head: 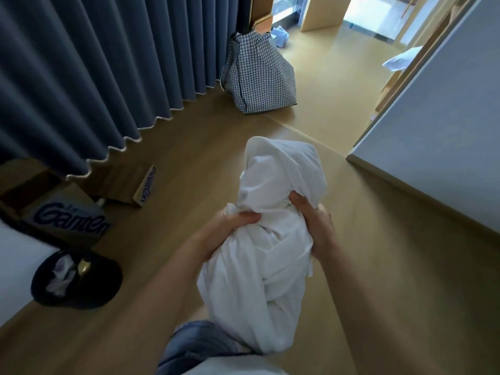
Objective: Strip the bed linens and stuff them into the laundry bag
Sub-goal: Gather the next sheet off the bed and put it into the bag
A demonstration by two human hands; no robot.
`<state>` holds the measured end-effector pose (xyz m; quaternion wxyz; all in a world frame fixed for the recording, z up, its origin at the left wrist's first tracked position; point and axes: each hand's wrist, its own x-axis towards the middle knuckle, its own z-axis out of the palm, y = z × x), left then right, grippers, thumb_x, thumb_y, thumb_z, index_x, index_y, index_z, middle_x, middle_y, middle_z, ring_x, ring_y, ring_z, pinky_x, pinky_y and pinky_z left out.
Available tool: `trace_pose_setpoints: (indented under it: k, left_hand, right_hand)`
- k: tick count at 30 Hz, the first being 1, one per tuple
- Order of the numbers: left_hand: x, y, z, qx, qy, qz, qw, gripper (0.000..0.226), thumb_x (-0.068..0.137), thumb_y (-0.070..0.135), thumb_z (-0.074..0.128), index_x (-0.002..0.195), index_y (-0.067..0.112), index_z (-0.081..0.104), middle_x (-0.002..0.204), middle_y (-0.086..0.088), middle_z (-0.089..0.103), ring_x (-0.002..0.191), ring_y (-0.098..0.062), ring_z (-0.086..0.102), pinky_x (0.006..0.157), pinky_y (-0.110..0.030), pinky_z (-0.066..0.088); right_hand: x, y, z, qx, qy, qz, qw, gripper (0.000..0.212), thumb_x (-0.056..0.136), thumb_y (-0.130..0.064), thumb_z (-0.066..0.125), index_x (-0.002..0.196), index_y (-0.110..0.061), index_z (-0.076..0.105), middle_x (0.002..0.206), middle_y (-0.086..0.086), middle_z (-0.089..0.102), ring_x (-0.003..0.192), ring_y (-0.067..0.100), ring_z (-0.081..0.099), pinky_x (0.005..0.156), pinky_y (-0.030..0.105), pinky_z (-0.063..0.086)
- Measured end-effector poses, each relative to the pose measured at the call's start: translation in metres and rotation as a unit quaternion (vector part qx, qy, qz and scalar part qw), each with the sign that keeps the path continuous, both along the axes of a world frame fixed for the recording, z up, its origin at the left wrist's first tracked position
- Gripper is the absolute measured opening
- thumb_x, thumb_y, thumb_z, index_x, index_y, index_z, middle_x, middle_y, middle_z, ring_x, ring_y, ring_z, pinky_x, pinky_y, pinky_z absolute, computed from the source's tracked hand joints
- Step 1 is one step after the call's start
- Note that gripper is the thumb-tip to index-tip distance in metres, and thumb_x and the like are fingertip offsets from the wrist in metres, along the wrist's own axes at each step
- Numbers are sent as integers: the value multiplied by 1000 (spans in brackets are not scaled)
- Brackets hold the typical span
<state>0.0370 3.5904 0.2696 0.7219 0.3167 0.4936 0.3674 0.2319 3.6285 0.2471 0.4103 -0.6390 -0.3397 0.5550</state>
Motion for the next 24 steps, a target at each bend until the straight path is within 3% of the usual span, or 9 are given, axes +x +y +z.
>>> trace_pose_setpoints:
  k: [2, 5, 11, 14, 16, 21, 24]
  left_hand:
    - [-4, 64, 1, 8, 4, 2, 1000, 42, 71, 24, 72, 110, 10, 63, 105, -9, 73, 90, -19, 71, 67, -23, 57]
    - [-5, 153, 9, 1, -2, -9, 1000, 24, 86, 14, 65, 110, 9, 65, 106, -11, 72, 90, -19, 71, 71, -24, 57]
    - [11, 316, 23, -8, 11, -37, 999, 25, 88, 14, 62, 113, 8, 63, 102, -8, 73, 89, -18, 71, 66, -22, 56]
    - [23, 392, 16, -21, 11, -32, 999, 31, 88, 17, 63, 118, 9, 61, 106, -9, 72, 94, -19, 71, 71, -24, 56]
    - [31, 446, 13, -25, 18, -31, 999, 29, 88, 19, 64, 116, 12, 62, 105, -6, 73, 95, -19, 70, 72, -24, 57]
    - [49, 574, 15, -29, 28, 18, 999, 20, 88, 18, 64, 108, 13, 62, 88, 2, 75, 79, -12, 72, 59, -19, 54]
    - [48, 650, 23, -21, 42, 45, 998, 20, 88, 19, 64, 108, 14, 62, 93, 0, 74, 82, -12, 72, 63, -20, 55]
  right_hand:
    - [-3, 65, 0, 4, 3, 7, 1000, 112, 31, -69, 85, 123, -14, 55, 115, 2, 67, 100, 22, 67, 90, 44, 54]
    - [-2, 151, 8, -2, 12, 9, 1000, 117, 28, -70, 85, 126, -15, 53, 116, 2, 67, 100, 23, 67, 90, 44, 54]
    - [15, 300, 20, 0, 2, -8, 1000, 117, 31, -73, 80, 128, -14, 52, 117, 2, 65, 100, 21, 66, 89, 41, 54]
    - [26, 375, 16, 5, 14, 7, 1000, 106, 36, -65, 78, 126, -14, 54, 114, 2, 66, 96, 18, 66, 77, 33, 56]
    - [33, 433, 13, 5, 19, 9, 1000, 103, 37, -64, 77, 124, -14, 57, 111, 2, 68, 95, 19, 67, 81, 37, 56]
    - [47, 581, 6, -7, 45, 41, 998, 98, 30, -68, 84, 112, -19, 65, 106, 1, 72, 95, 22, 69, 91, 45, 53]
    - [42, 670, 13, 0, 57, 78, 995, 80, 45, -57, 85, 110, -16, 65, 106, 4, 72, 95, 22, 69, 89, 42, 54]
